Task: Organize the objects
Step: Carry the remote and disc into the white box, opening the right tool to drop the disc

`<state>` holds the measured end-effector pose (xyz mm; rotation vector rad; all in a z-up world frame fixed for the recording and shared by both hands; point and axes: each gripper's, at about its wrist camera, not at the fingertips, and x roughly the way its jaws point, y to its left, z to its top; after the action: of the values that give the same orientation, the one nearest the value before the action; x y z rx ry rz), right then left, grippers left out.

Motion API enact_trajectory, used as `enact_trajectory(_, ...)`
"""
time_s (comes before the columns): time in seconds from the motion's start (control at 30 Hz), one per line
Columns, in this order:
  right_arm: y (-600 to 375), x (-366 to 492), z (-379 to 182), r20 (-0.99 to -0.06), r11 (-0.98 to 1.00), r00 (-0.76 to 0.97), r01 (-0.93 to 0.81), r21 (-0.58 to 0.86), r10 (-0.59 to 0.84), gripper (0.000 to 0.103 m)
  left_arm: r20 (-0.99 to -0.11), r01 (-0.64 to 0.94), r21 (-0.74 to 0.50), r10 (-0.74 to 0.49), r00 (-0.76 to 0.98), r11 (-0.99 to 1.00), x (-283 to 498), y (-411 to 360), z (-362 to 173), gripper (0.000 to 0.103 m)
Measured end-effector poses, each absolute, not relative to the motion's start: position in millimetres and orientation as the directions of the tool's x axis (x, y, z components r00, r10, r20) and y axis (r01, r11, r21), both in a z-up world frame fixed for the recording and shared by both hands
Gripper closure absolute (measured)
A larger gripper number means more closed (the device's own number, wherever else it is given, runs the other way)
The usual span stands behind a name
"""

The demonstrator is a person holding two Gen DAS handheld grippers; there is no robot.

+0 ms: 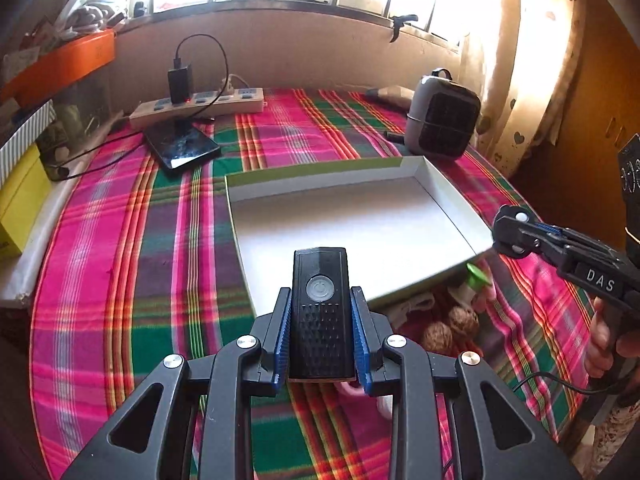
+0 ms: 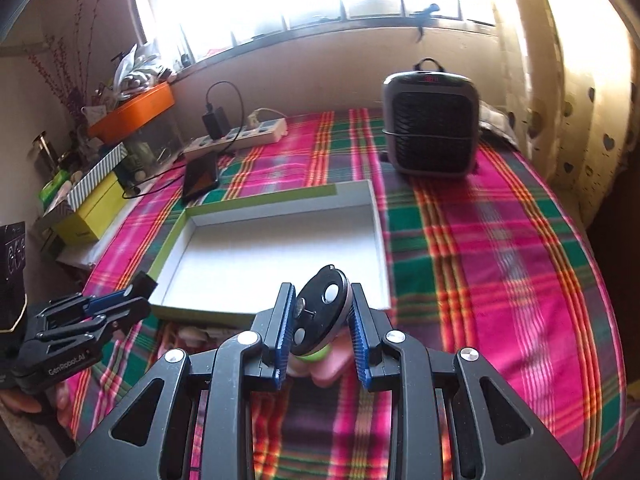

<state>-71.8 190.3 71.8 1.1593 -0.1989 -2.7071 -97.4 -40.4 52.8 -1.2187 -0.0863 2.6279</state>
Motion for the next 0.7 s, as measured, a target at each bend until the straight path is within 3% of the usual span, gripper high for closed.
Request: enact_trajectory(0.7, 139.5, -175.8, 46.9, -0.794, -0.961, -0.543, 0.202, 0.191, -0.272, 0.075, -0.774, -0.167, -0.158, 0.226, -0.591, -0.973, -178.2, -40.7, 31.9, 0.078)
